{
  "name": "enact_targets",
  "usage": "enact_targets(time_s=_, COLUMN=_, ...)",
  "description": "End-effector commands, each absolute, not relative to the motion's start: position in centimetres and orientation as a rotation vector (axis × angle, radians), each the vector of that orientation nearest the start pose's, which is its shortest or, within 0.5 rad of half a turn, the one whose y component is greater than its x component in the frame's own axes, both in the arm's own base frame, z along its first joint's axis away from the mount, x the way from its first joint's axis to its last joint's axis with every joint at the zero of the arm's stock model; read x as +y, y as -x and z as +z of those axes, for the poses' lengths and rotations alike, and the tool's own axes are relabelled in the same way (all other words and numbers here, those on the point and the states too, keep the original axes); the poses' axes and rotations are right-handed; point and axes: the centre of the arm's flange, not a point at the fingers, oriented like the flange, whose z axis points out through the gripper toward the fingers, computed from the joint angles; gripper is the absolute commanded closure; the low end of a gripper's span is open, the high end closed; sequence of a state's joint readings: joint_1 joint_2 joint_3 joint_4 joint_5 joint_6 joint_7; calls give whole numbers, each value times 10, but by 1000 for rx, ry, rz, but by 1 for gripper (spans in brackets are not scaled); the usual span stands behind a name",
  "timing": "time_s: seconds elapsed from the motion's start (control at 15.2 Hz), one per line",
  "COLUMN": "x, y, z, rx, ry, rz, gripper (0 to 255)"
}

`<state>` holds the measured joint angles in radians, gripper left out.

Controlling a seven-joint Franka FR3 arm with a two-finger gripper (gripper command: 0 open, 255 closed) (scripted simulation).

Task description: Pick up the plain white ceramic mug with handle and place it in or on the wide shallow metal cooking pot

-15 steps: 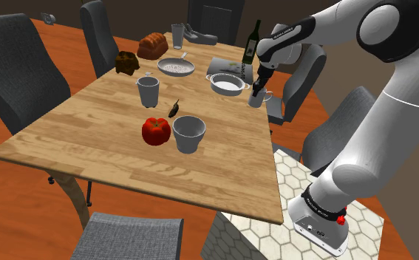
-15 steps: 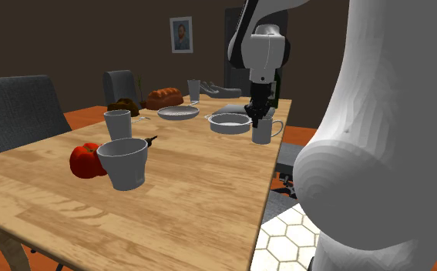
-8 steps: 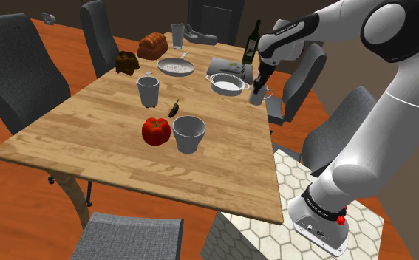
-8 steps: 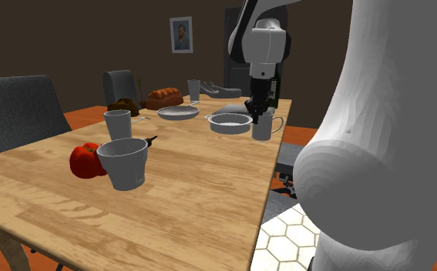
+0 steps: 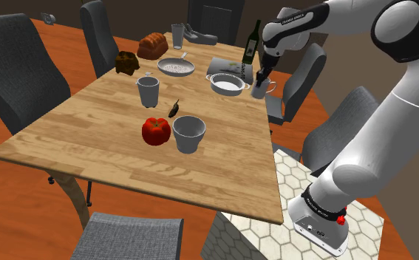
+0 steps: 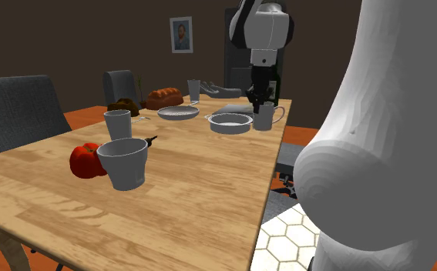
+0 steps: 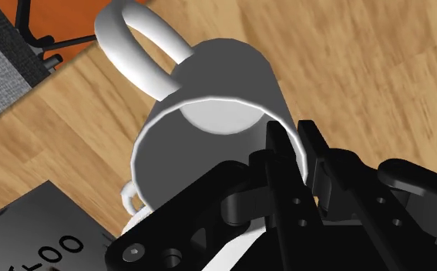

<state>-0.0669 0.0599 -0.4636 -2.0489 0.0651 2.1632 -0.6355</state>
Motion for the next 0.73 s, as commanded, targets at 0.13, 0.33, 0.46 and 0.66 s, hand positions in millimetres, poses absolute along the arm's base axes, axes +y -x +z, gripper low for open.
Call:
enact_targets(time_s=0.13, x=-282, y=-491, z=441, rx=-113, ry=3148, rz=-105, gripper=255)
enact_targets(time_s=0.33, x=-282, y=-491, z=456, rx=-113, ry=3148, rz=-105, gripper=255)
enact_targets(time_s=0.46, x=-282, y=-491, z=467, rx=-113, ry=3148, rz=-105, gripper=255)
enact_targets(time_s=0.66, x=-282, y=-491, z=481, rx=-113, ry=3148, rz=-105, gripper=255)
